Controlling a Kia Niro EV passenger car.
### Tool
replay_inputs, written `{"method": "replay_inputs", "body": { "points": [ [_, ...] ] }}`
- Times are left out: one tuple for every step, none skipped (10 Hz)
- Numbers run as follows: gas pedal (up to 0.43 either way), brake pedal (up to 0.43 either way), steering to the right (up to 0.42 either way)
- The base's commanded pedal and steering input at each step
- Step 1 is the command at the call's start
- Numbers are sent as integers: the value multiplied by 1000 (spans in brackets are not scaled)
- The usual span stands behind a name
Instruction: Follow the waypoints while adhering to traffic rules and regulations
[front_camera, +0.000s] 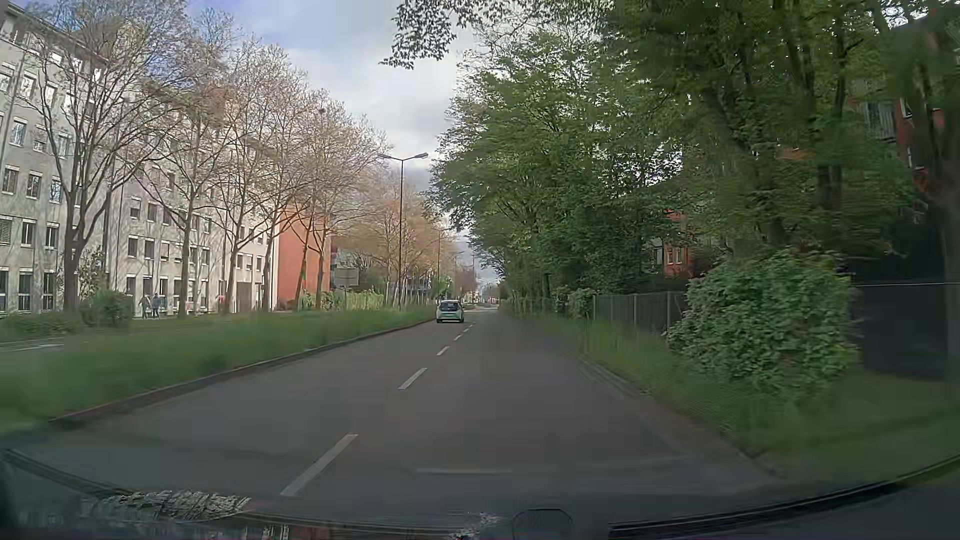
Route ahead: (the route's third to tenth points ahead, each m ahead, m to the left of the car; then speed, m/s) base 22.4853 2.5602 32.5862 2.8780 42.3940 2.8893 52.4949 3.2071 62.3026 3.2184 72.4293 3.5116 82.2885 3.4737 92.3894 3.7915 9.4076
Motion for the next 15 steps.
{"method": "replay_inputs", "body": {
  "points": [
    [87,0,4],
    [87,0,4],
    [87,0,4],
    [87,0,3],
    [87,0,3],
    [87,0,3],
    [87,0,0],
    [67,0,-1],
    [67,0,-1],
    [67,0,-1],
    [67,0,-1],
    [67,0,-1],
    [67,0,0],
    [67,0,0],
    [67,0,0]
  ]
}}
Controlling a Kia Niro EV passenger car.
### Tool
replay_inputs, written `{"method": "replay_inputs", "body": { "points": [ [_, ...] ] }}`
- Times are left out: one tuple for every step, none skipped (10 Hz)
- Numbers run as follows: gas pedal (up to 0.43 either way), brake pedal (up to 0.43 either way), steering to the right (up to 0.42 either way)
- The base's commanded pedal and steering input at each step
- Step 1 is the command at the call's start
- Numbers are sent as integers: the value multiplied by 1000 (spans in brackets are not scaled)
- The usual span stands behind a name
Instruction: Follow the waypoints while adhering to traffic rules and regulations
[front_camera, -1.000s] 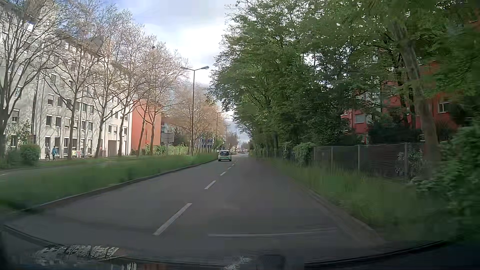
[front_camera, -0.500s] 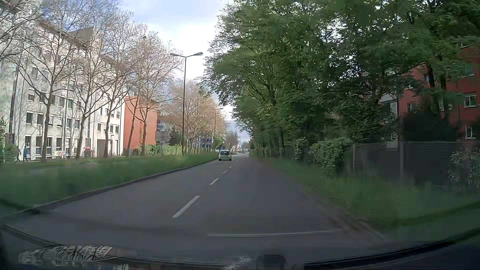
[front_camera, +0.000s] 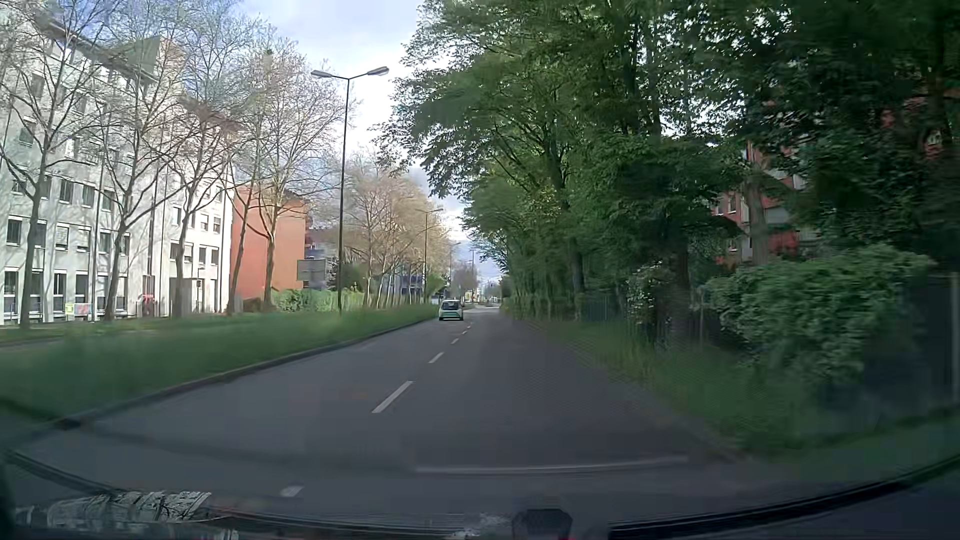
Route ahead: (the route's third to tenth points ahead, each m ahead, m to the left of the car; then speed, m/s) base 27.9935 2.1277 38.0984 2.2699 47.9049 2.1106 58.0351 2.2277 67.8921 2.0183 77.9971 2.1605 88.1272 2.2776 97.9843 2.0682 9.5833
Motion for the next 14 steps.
{"method": "replay_inputs", "body": {
  "points": [
    [67,0,0],
    [67,0,2],
    [67,0,2],
    [67,0,2],
    [67,0,3],
    [67,0,3],
    [67,0,2],
    [67,0,3],
    [67,0,2],
    [67,0,3],
    [67,0,2],
    [67,0,2],
    [67,0,3],
    [67,0,3]
  ]
}}
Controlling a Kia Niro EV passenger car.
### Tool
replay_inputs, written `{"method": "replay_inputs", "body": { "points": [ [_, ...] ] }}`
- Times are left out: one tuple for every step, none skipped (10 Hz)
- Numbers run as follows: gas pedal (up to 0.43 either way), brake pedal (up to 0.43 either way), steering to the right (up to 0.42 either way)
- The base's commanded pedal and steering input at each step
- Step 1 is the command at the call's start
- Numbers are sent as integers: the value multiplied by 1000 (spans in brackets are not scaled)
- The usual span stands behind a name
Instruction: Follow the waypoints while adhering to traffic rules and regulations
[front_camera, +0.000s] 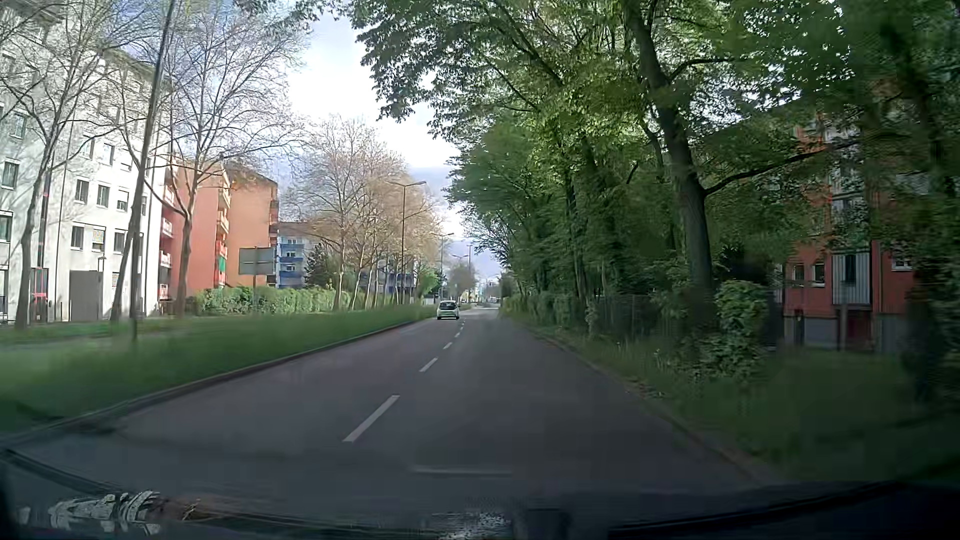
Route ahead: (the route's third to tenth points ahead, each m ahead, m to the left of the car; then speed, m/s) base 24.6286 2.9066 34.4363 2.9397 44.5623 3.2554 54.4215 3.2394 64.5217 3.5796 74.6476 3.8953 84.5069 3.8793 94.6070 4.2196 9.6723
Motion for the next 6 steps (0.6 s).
{"method": "replay_inputs", "body": {
  "points": [
    [67,0,3],
    [67,0,3],
    [67,0,3],
    [67,0,3],
    [67,0,3],
    [67,0,2]
  ]
}}
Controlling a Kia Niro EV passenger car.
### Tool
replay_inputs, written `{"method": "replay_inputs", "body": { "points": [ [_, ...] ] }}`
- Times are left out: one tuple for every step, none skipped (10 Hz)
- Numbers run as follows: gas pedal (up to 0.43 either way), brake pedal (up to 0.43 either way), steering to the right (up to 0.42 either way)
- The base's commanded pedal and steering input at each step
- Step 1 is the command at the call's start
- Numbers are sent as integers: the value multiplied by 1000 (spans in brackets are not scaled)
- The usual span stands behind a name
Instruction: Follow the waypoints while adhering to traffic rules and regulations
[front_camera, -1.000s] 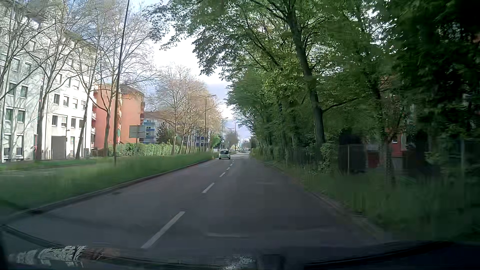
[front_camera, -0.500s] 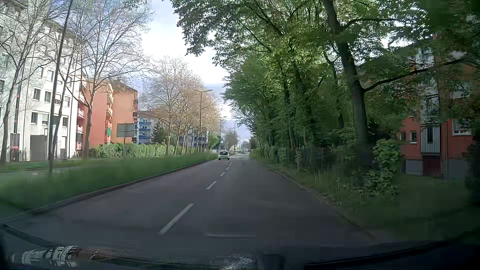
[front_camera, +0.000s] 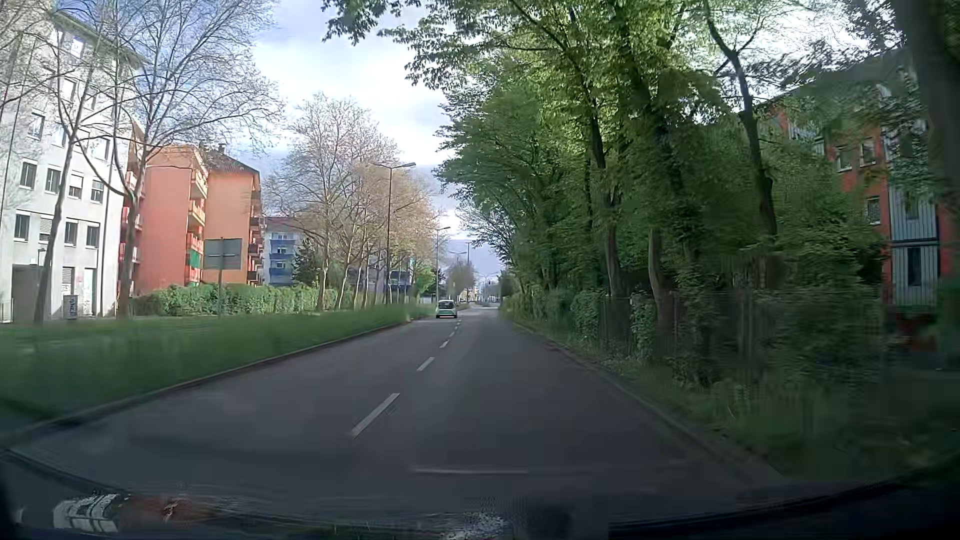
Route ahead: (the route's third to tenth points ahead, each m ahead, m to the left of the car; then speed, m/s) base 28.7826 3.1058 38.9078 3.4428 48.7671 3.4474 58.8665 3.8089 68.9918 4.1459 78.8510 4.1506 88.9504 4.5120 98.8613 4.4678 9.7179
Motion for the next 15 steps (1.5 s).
{"method": "replay_inputs", "body": {
  "points": [
    [67,0,1],
    [67,0,1],
    [67,0,0],
    [67,0,0],
    [67,0,-1],
    [67,0,-2],
    [67,0,-3],
    [67,0,-3],
    [67,0,-3],
    [67,0,-5],
    [67,0,-6],
    [67,0,-7],
    [67,0,-8],
    [67,0,-10],
    [67,0,-10]
  ]
}}
